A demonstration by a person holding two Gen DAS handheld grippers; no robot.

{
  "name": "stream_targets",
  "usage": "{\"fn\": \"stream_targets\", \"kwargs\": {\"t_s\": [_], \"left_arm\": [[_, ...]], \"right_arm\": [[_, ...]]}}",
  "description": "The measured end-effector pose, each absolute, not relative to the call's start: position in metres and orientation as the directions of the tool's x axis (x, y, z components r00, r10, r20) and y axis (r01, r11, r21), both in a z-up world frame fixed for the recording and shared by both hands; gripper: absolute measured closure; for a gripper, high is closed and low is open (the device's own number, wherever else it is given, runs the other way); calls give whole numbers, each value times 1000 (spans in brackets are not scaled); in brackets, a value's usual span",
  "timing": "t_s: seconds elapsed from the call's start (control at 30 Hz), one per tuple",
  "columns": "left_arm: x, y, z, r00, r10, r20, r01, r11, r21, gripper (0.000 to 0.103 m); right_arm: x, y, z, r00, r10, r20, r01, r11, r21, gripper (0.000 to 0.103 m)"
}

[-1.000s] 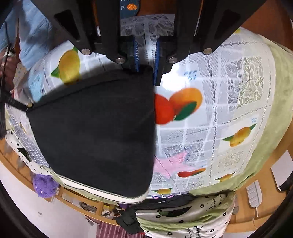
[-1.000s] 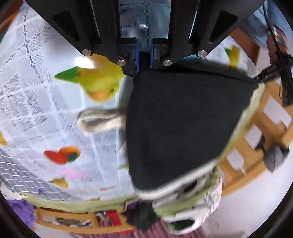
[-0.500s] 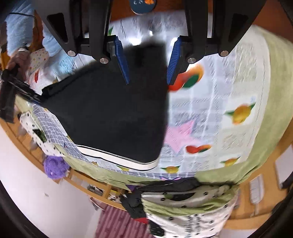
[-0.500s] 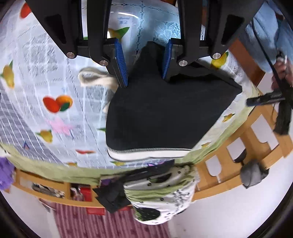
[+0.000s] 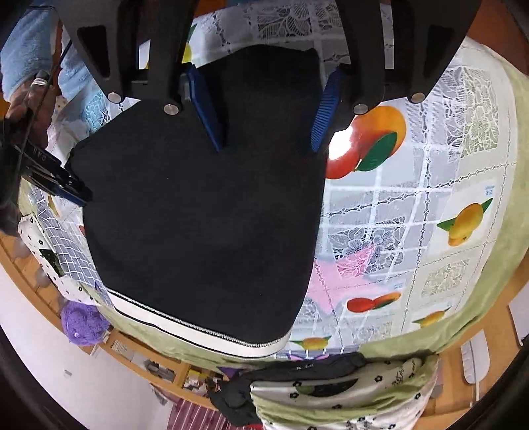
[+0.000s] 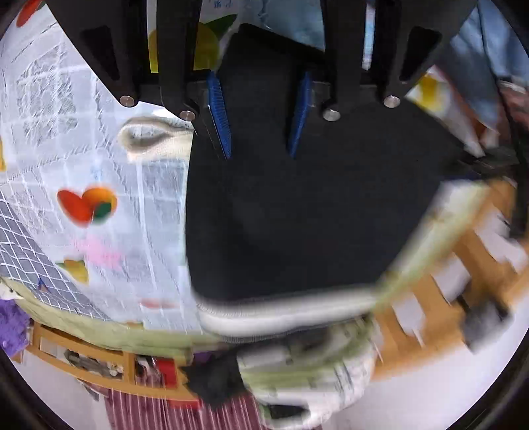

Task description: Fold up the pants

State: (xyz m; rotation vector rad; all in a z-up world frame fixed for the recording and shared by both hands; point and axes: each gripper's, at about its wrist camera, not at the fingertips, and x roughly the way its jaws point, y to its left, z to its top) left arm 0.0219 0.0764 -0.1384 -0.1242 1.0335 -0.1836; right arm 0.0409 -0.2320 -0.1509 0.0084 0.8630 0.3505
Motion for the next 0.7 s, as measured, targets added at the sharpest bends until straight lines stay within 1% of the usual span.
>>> {"fn": "stream_targets", "kwargs": {"t_s": [0.07,0.13,0.23,0.33,0.5,0.57,0.6,0.63,0.67,0.7], "left_arm": [[30,79,-134,474,-223,-852,71,974,-215,48],[38,78,-125,480,-220,-849,66,974,-215,50],[53,72,-112,503,-206,-839,69,978,-199,50],[72,67,-103,515,-221,-828,85,975,-207,50],[116,53,-83,568,-214,-795,115,977,-181,50],[138,47,-76,596,-228,-770,141,974,-179,49],[145,43,-74,605,-228,-763,150,974,-172,46],[156,39,-77,618,-216,-756,161,976,-148,42],[166,35,-82,624,-189,-758,162,981,-111,42],[178,30,-93,619,-137,-773,144,988,-59,42]], "right_arm": [[37,-228,-141,600,302,-741,-329,937,115,64],[42,-231,-128,574,320,-754,-342,930,135,65],[53,-235,-105,606,319,-729,-336,933,129,65],[73,-229,-85,644,305,-701,-332,938,103,64],[125,-217,-70,705,266,-658,-286,955,80,64],[143,-216,-70,721,260,-642,-266,960,90,64],[154,-214,-73,726,264,-635,-261,960,101,64],[166,-211,-80,717,265,-644,-266,959,99,64],[176,-206,-89,699,255,-668,-271,959,83,64],[192,-199,-107,675,204,-709,-264,964,26,64]]}}
